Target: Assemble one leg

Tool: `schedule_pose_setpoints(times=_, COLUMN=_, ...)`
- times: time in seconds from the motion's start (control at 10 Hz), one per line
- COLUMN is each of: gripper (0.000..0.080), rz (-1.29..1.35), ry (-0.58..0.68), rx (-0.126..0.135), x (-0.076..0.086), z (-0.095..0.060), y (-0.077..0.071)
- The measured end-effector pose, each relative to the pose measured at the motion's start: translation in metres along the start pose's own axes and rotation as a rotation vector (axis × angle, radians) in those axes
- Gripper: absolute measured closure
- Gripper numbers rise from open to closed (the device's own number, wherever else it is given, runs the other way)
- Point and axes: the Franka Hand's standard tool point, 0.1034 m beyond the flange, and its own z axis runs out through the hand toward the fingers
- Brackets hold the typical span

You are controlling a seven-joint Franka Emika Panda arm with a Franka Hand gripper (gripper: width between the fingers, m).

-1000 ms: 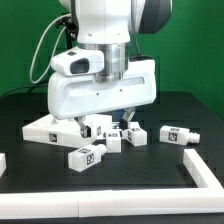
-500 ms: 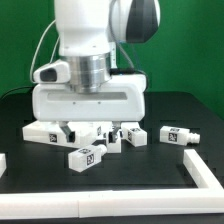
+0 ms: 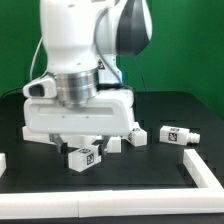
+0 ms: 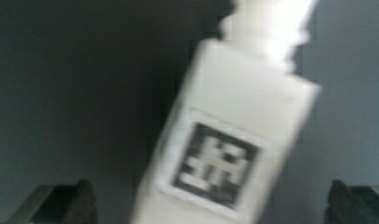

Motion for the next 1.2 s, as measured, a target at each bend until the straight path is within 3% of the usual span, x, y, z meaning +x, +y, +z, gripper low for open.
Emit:
schedule_pose_setpoints(times=0.2, gripper=0.015, rz=-0.007, ry=0.003, rx=-0.003, x=-0.001, z=0.002, y=0.0)
schedule_pose_setpoints(times=0.3, gripper=0.0242, rz=-0.009, ry=0.002, rx=-0.003, x=-0.001, z=0.003, y=0.0)
schedule_pose_setpoints(times=0.4, gripper=0.0414, rz=-0.011, ry=0.001, rx=-0.003, x=-0.001, z=0.004, y=0.0)
schedule_pose_setpoints(times=0.5, gripper=0.0414, rz=-0.017, ry=0.001, rx=-0.003, x=-0.001, z=0.004, y=0.0)
schedule_pose_setpoints(times=0.6, gripper=0.0514, rz=-0.071, ry=0.004, rx=-0.004, x=0.002, z=0.002, y=0.004)
schedule_pose_setpoints(times=0.7, gripper=0.0514, rz=-0.19, ry=0.02, rx=-0.008, x=0.018, z=-0.005, y=0.025)
schedule_pose_setpoints(times=0.9, gripper=0.0514, rz=-0.321, ry=0.036, rx=-0.011, x=0.042, z=-0.016, y=0.047)
schedule_pose_setpoints(times=1.2, gripper=0.0514, rz=-0.353, ry=0.042, rx=-0.017, x=0.045, z=-0.006, y=0.053)
